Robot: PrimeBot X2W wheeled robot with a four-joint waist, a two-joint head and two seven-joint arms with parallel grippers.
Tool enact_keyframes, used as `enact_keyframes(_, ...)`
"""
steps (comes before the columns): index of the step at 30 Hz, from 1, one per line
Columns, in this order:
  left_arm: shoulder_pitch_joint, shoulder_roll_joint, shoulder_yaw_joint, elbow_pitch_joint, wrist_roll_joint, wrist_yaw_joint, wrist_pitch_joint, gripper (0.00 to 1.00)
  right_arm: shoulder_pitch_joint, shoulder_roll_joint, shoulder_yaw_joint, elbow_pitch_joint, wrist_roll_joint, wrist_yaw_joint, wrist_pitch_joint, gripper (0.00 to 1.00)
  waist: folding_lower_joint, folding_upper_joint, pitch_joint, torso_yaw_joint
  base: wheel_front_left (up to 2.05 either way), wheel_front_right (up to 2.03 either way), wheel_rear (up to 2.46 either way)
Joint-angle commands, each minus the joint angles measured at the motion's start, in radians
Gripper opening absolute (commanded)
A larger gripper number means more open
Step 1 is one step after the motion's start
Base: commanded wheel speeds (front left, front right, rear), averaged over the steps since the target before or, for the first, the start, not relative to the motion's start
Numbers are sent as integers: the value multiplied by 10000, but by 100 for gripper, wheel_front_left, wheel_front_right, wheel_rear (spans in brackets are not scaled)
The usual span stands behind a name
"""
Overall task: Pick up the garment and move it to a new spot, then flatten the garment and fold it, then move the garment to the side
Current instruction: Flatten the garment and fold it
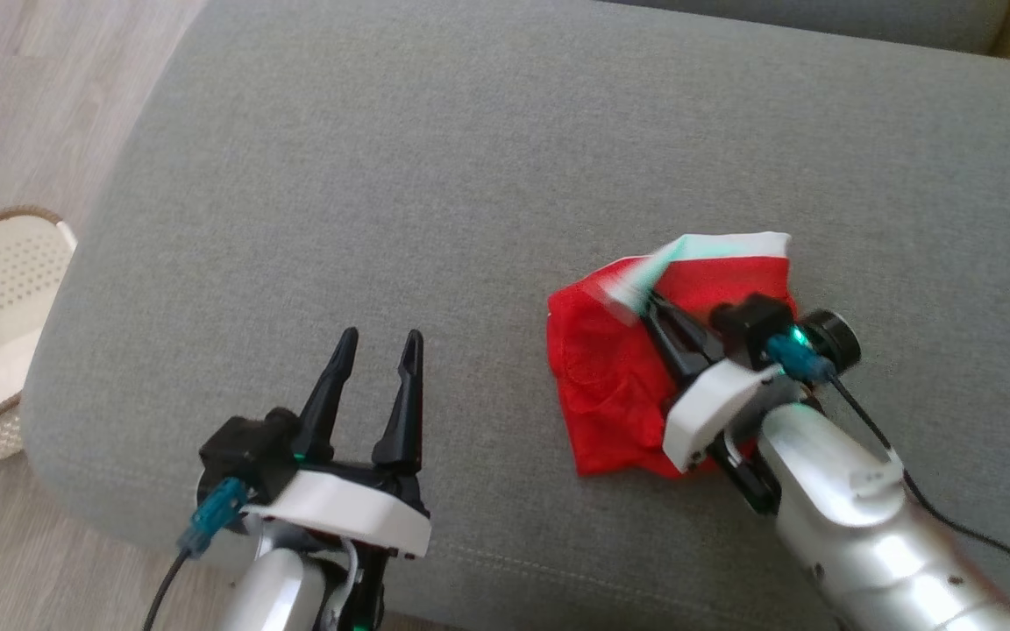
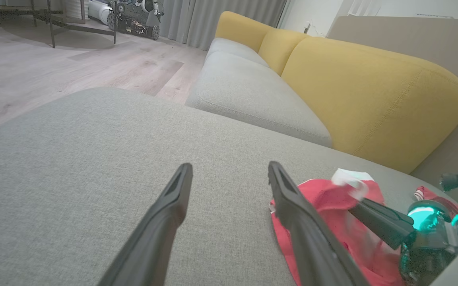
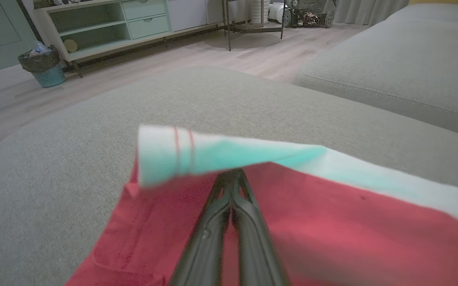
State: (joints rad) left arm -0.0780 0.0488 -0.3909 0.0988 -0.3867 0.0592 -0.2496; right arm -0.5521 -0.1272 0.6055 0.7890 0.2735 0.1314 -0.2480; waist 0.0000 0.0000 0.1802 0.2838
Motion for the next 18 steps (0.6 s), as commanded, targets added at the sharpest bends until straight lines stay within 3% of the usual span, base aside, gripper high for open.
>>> enact_keyframes(1, -497, 14, 221, -356, -47, 65, -122, 100, -362, 163, 228, -179, 85, -7, -135, 0, 0, 0, 57, 59, 0, 0, 0)
enact_keyframes(9, -557, 14, 115, -396, -184, 165, -122, 100, -1091, 230, 779, 145, 460, -7, -136, 0, 0, 0, 211, 301, 0, 0, 0)
enact_keyframes(18, -509, 14, 358, -375, -152, 194, -122, 100, -499, -264, -928, 39, -304, -7, -137, 0, 0, 0, 102, 32, 0, 0, 0)
